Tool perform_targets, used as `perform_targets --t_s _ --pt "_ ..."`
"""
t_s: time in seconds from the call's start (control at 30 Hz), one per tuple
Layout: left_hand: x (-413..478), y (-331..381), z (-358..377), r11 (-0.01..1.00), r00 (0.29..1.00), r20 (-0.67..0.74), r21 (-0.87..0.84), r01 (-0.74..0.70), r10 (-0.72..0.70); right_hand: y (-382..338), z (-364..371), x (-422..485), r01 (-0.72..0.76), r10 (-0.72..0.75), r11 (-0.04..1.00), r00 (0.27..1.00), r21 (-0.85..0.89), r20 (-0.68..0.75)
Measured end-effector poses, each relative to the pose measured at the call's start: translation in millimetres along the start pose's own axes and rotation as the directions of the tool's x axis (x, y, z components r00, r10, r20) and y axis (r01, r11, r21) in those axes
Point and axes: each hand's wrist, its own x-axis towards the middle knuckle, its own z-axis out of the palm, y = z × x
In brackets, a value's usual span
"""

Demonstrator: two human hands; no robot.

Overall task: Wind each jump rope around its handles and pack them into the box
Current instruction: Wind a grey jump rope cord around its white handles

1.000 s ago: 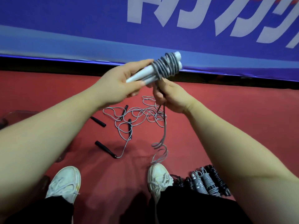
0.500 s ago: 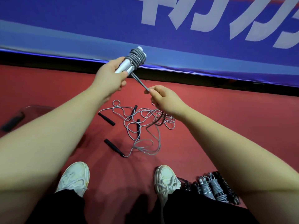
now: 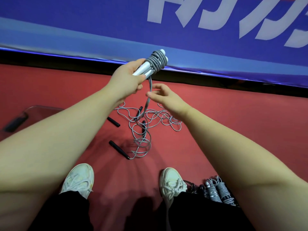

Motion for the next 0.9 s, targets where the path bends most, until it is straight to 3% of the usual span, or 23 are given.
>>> perform_targets --t_s 0.2,0.37,0.43,0.63,0.77,0.9 --pt "3.5 0.4 -6.6 1.000 0.998 -0.061 -0.001 -0.012 0.012 -3.6 25.2 5.7 0.057 -0.056 0.998 0.983 -0.002 -0.172" --pt "1.5 -6.5 -7.5 0.985 0.991 -0.092 0.146 -0.088 0.102 4.4 7.1 4.3 0.097 -0.164 0.933 0.972 -0.348 -0.168" --pt "3.0 -7.3 -7.2 0.982 0.988 -0.108 0.160 -0.095 0.114 10.1 -0.8 2.4 0.066 -0.146 0.913 0.974 -0.402 -0.172" --pt "9.1 -12.9 -15.0 0.996 0.985 -0.170 -0.081 0.023 -0.037 22.0 -27.2 -8.0 -0.063 -0.064 0.906 0.956 -0.418 -0.285" --pt "12.1 -12.6 -11.7 0.977 0.974 -0.200 -0.206 0.063 -0.106 25.1 -29.9 -12.8 -0.020 -0.184 0.610 0.969 -0.792 -0.166" --pt "13.5 -18.0 -18.2 0.994 0.961 -0.273 -0.106 0.018 -0.047 -1.5 -26.8 -15.0 0.144 -0.343 0.492 0.938 -0.859 -0.040"
